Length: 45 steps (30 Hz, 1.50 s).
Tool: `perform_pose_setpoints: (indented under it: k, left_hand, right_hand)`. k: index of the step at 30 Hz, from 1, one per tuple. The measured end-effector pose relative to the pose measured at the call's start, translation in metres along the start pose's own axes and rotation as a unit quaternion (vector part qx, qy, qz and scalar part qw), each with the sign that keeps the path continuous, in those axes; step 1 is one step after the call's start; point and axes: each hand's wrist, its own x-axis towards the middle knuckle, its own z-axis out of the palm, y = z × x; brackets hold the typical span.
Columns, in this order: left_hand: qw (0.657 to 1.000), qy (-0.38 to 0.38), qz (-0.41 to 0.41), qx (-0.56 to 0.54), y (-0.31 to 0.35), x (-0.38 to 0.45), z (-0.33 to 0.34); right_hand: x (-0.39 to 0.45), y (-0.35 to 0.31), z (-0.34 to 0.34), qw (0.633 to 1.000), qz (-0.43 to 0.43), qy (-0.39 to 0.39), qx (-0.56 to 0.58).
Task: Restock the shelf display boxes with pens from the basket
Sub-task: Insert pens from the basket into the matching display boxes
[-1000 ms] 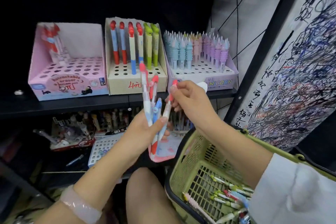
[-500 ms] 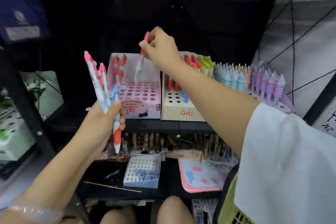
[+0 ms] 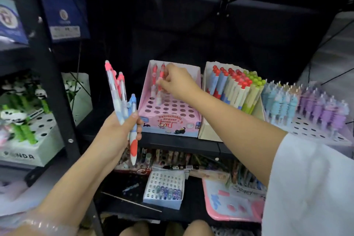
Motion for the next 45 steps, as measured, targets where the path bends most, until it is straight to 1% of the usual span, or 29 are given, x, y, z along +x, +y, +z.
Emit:
perform_pose_setpoints:
  k: [1,2,3,4,5,6,7,9,10,11,13,14,15,17,18,19,21,22,23,25,27,30,34,36,39,41,43,44,45]
  left_hand:
    - [1.0,0.002,0.0,-0.002,0.0,0.0,0.0]
    - [1.0,0.004,0.001,0.004,0.0,0.0,0.0]
    - [1.0,0.006,0.001,0.014,0.0,0.001,0.0]
    - [1.0,0.007,0.0,0.021,0.0,0.001,0.0]
    - [1.0,0.005,0.0,0.024,0.0,0.001,0.001]
    - [1.0,0.003,0.002,0.026,-0.001,0.002,0.001]
    - [1.0,0.001,0.006,0.028,-0.001,0.002,0.001]
    - [0.999,-0.007,0.018,0.042,-0.002,0.003,0.004]
    - [0.998,-0.012,0.024,0.049,-0.002,0.003,0.005]
    - [0.998,-0.017,0.029,0.053,-0.003,0.003,0.006]
    - [0.998,-0.021,0.032,0.055,-0.003,0.003,0.008]
    - [0.998,-0.021,0.029,0.051,-0.003,0.002,0.008]
    - [0.999,-0.021,0.021,0.042,-0.002,0.002,0.008]
    - [0.999,-0.022,0.001,0.026,0.0,0.001,0.008]
    - [1.0,-0.017,-0.005,0.025,0.0,0.002,0.007]
    - [0.999,-0.01,-0.01,0.029,0.0,0.002,0.006]
    - [0.999,0.006,-0.014,0.039,0.0,0.003,0.005]
    - [0.999,0.011,-0.015,0.041,0.0,0.004,0.005]
    - [0.999,0.014,-0.015,0.042,0.0,0.005,0.006]
    - [0.999,0.016,-0.014,0.043,0.0,0.006,0.006]
    - [0.999,0.014,-0.013,0.044,0.0,0.007,0.006]
    - [0.999,0.009,-0.015,0.043,-0.001,0.007,0.004]
    - [0.999,0.007,-0.017,0.04,-0.001,0.008,0.0]
    - [0.999,0.007,-0.018,0.039,-0.002,0.008,-0.001]
    - [0.999,0.005,-0.017,0.037,-0.002,0.011,-0.001]
    - [0.999,0.005,-0.02,0.034,-0.001,0.012,-0.001]
    - [0.999,0.004,-0.02,0.034,-0.002,0.012,-0.001]
    - [0.999,0.003,-0.02,0.036,-0.002,0.012,-0.001]
    - [0.999,0.001,-0.019,0.039,-0.003,0.012,-0.001]
  right_hand:
    - [-0.001,0.0,0.001,1.0,0.007,-0.002,-0.02]
    - [-0.002,-0.001,0.001,0.999,0.009,0.015,-0.034]
    - [-0.004,-0.003,0.0,0.998,0.004,0.05,-0.038]
    - [-0.009,-0.007,-0.002,0.996,-0.007,0.087,-0.022]
    - [-0.014,-0.012,-0.004,0.994,-0.024,0.106,0.016]
    - [-0.019,-0.018,-0.005,0.993,-0.039,0.091,0.062]
    - [-0.027,-0.026,-0.005,0.992,-0.051,0.048,0.101]
    - [-0.04,-0.039,-0.001,0.989,-0.052,-0.054,0.126]
    - [-0.045,-0.042,0.001,0.987,-0.045,-0.087,0.124]
    - [-0.048,-0.044,0.002,0.986,-0.036,-0.105,0.126]
    - [-0.05,-0.044,0.001,0.98,-0.018,-0.112,0.163]
    - [-0.047,-0.043,-0.002,0.976,-0.006,-0.101,0.195]
    - [-0.043,-0.041,-0.007,0.97,0.008,-0.074,0.232]
    - [-0.028,-0.034,-0.023,0.947,0.029,0.024,0.32]
    - [-0.02,-0.028,-0.032,0.933,0.03,0.081,0.349]
    - [-0.011,-0.021,-0.042,0.925,0.026,0.136,0.353]
    - [0.004,-0.005,-0.053,0.931,0.019,0.216,0.295]
    - [0.01,0.003,-0.053,0.939,0.017,0.232,0.252]
    - [0.015,0.008,-0.05,0.95,0.016,0.232,0.211]
    - [0.023,0.016,-0.038,0.967,0.023,0.204,0.151]
    - [0.027,0.02,-0.024,0.976,0.034,0.179,0.123]
    - [0.033,0.023,-0.012,0.979,0.037,0.178,0.087]
    - [0.042,0.023,-0.012,0.983,0.036,0.174,0.046]
    - [0.042,0.026,-0.01,0.987,0.051,0.142,0.048]
    - [0.041,0.03,0.001,0.995,0.08,0.055,0.037]
    - [0.041,0.03,0.006,0.994,0.101,0.019,0.026]
    - [0.039,0.028,0.006,0.993,0.112,0.026,0.006]
    - [0.037,0.027,0.005,0.993,0.107,0.055,-0.008]
    - [0.034,0.024,0.003,0.99,0.094,0.101,-0.013]
